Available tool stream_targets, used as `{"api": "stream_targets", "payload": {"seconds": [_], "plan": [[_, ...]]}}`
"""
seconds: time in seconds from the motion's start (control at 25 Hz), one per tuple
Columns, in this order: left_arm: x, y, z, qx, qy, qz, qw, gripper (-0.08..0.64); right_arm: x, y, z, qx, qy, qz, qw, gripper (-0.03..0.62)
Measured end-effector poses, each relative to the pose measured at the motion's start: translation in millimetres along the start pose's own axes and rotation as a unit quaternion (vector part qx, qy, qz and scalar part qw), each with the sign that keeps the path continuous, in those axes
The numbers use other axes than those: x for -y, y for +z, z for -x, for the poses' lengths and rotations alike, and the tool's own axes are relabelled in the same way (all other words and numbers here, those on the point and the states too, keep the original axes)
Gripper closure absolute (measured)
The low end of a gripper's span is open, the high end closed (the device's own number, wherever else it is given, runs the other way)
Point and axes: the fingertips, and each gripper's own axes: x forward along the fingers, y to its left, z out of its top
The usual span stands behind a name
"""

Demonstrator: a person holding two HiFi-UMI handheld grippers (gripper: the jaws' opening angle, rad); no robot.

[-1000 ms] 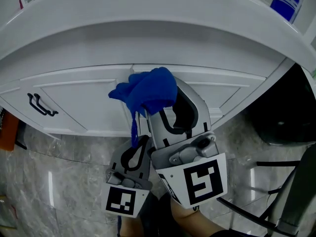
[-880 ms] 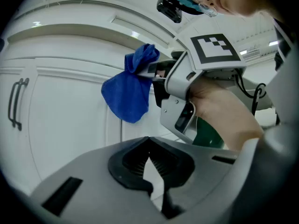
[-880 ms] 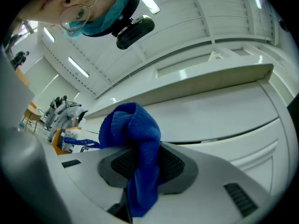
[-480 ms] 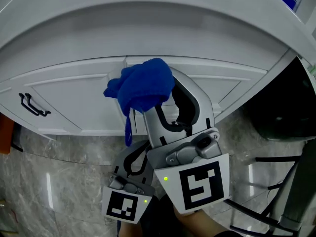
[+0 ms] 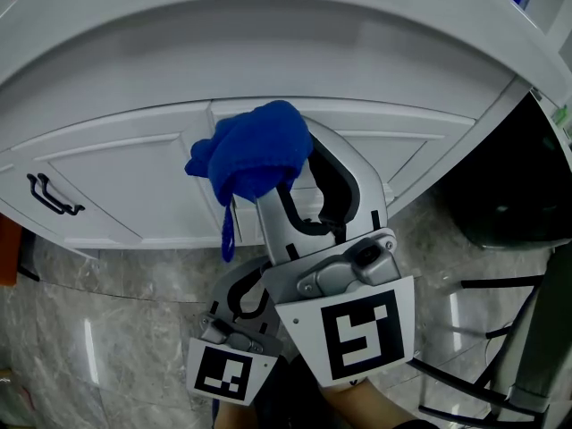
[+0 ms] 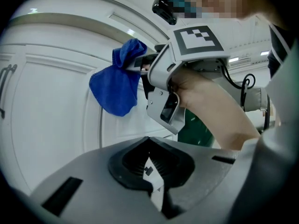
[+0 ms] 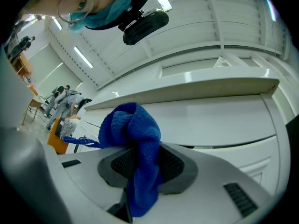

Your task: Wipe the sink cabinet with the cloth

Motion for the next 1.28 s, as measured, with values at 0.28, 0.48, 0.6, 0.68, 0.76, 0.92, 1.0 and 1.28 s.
{"api": "stream_targets", "payload": {"seconds": [0.28,0.48,0.6,0.68,0.76,0.92,1.0,1.28], "plan": [[4.3,-0.5,-1.8,0.000,-0.002,0.009,1.0000,0.557,14.6,0.7,7.2,-0.003,-0.012,-0.006,1.000,0.477],[8.5,-1.2,-2.8,0.000,-0.008,0.012,0.9999,0.557,24.3,1.0,11.7,-0.001,-0.021,-0.008,1.000,0.477],[9.0,-1.9,-2.9,-0.002,-0.009,0.014,0.9999,0.557,31.2,0.2,15.3,-0.002,-0.027,-0.012,1.000,0.477],[8.3,-1.8,-3.2,-0.002,-0.008,0.015,0.9999,0.557,35.3,1.2,16.7,0.000,-0.031,-0.006,0.999,0.477],[8.3,-2.1,-3.5,-0.002,-0.008,0.016,0.9998,0.557,39.3,4.0,17.8,0.007,-0.031,0.013,0.999,0.477],[10.3,-3.0,-5.2,-0.002,-0.013,0.013,0.9998,0.557,46.8,4.5,21.4,0.011,-0.035,0.017,0.999,0.477],[11.2,-3.8,-5.7,-0.004,-0.015,0.012,0.9998,0.557,49.8,3.7,22.9,0.011,-0.039,0.014,0.999,0.477],[13.7,-4.3,-7.1,-0.003,-0.019,0.015,0.9997,0.557,61.8,1.9,28.9,0.009,-0.054,0.010,0.998,0.477]]}}
